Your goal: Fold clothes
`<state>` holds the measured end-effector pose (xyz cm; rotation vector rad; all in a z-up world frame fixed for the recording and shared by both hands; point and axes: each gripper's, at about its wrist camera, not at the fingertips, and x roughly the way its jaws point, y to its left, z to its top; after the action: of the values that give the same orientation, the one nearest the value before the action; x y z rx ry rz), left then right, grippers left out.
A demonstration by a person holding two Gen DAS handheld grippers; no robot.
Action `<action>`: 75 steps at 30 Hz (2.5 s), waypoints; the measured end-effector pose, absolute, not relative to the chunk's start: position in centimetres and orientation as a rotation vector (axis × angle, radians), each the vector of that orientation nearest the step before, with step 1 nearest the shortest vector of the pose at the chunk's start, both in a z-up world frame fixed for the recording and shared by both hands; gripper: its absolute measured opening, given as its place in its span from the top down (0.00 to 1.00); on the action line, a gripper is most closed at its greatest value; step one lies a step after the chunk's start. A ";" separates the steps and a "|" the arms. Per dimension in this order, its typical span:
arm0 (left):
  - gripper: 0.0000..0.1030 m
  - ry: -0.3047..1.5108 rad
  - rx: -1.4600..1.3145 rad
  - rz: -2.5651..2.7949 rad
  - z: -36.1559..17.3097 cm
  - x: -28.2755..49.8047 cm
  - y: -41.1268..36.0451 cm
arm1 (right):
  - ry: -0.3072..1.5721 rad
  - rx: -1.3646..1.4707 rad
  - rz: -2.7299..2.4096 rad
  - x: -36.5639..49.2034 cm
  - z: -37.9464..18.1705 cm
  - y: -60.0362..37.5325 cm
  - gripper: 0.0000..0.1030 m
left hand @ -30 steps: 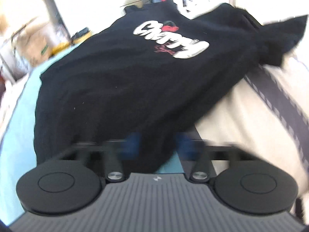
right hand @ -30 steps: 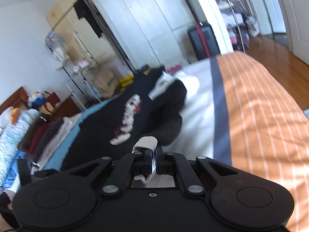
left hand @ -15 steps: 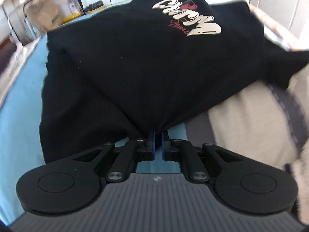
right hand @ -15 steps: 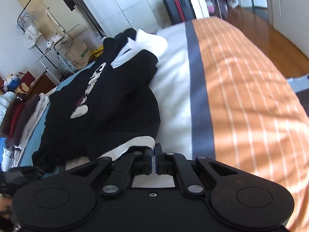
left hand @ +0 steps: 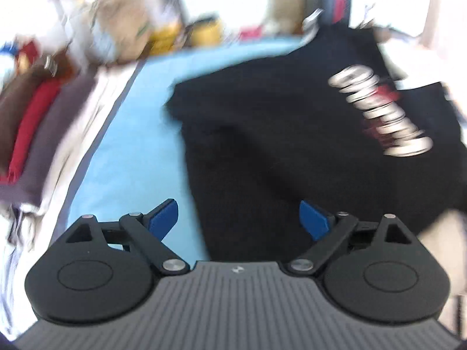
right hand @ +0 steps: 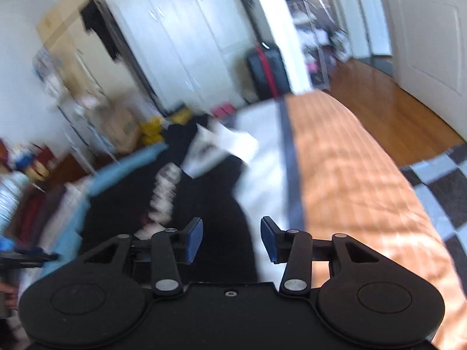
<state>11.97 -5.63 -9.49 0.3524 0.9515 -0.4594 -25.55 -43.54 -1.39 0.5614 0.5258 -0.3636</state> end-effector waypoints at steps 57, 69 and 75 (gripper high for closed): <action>0.71 0.813 0.122 -0.505 -4.4 5.7 -3.2 | 0.725 0.776 -0.530 -7.8 -10.5 -50.9 0.41; 0.57 0.829 0.184 -0.671 -11.4 11.3 -14.8 | 0.530 1.084 -0.458 -5.9 -13.5 -55.5 0.38; 0.57 0.850 0.139 -0.699 -13.3 14.2 -14.3 | 0.502 1.075 -0.584 -5.1 -16.2 -58.0 0.34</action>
<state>14.21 -14.29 -13.34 0.1393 0.8504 -0.6988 -5.08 -57.99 -16.16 1.0754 0.5025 -0.5839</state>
